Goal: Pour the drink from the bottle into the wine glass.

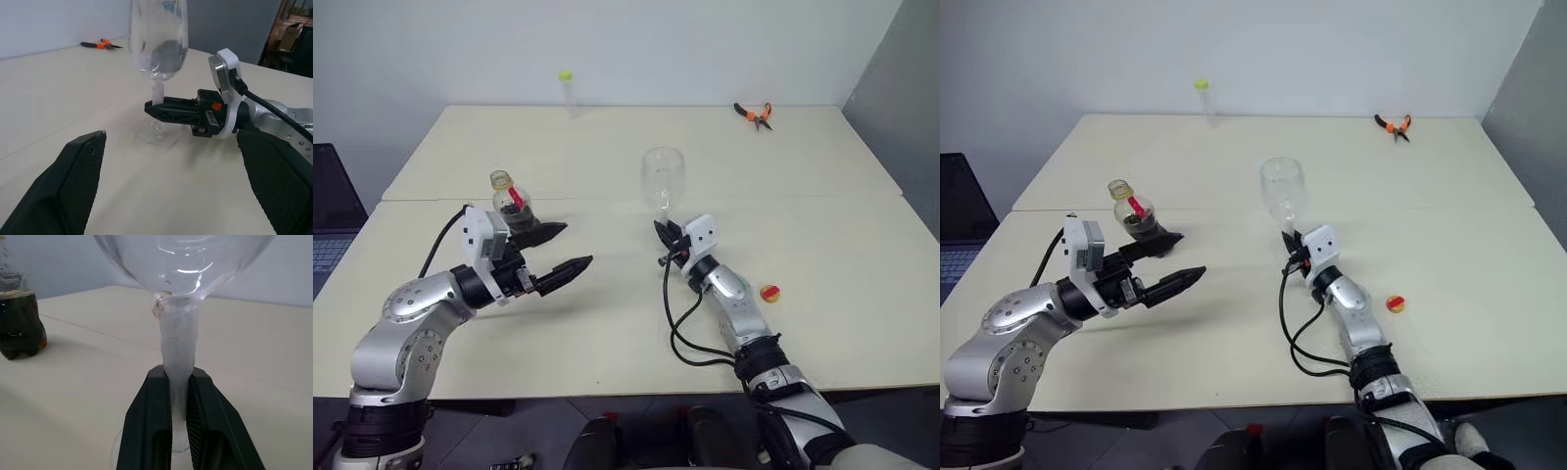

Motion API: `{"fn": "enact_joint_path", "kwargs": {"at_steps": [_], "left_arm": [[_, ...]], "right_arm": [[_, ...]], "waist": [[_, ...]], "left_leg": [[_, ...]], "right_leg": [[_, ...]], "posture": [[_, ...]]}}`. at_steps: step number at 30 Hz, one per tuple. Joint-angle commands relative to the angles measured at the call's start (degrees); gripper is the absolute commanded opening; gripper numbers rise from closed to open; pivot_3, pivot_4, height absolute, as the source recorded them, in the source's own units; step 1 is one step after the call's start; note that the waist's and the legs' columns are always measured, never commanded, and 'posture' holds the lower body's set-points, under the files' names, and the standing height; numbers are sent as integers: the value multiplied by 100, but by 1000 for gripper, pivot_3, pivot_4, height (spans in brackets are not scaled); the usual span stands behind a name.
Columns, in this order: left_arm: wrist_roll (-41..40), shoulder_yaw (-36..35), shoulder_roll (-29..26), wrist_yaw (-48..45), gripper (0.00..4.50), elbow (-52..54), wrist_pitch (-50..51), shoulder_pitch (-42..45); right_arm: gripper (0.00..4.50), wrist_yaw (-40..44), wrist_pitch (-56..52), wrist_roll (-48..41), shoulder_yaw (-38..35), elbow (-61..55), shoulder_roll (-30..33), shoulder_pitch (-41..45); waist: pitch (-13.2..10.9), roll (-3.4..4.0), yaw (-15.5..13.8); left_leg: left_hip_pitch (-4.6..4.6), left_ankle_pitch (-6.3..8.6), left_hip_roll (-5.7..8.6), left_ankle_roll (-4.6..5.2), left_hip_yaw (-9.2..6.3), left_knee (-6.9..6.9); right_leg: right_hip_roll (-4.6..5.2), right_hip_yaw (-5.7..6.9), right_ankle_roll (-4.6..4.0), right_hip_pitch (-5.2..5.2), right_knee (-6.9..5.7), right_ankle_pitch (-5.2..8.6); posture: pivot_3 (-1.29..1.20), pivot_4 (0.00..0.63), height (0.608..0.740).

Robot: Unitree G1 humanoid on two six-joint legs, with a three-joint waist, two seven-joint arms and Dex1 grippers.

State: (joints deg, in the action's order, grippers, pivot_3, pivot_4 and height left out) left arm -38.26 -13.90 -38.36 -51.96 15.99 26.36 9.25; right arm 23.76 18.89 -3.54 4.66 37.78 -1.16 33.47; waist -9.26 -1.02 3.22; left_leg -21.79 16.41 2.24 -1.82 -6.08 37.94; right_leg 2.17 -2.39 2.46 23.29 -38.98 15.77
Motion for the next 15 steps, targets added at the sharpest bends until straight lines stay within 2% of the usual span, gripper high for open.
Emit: {"fn": "enact_joint_path", "kwargs": {"at_steps": [1, 9, 15], "left_arm": [[-147, -169, -92, 19, 4500, 168, 46, 106], [-183, -73, -43, 239, 4500, 294, 260, 440], [-244, -37, -42, 302, 4500, 377, 348, 571]], "right_arm": [[132, 67, 363, -56, -62, 277, -72, 236], [132, 137, 470, 48, -16, 845, 20, 252], [2192, 232, 424, 78, 21, 678, 148, 85]], "waist": [[0, 0, 0], [0, 0, 5], [0, 0, 4]], "left_leg": [[0, 0, 1, 0, 1, 0], [2, 0, 0, 0, 0, 0], [1, 0, 0, 0, 0, 1]], "right_leg": [[0, 0, 0, 0, 0, 0], [0, -2, 0, 0, -1, 0], [0, -2, 0, 0, -1, 0]], "posture": [[0, 150, 740], [0, 150, 740], [0, 150, 740]]}}
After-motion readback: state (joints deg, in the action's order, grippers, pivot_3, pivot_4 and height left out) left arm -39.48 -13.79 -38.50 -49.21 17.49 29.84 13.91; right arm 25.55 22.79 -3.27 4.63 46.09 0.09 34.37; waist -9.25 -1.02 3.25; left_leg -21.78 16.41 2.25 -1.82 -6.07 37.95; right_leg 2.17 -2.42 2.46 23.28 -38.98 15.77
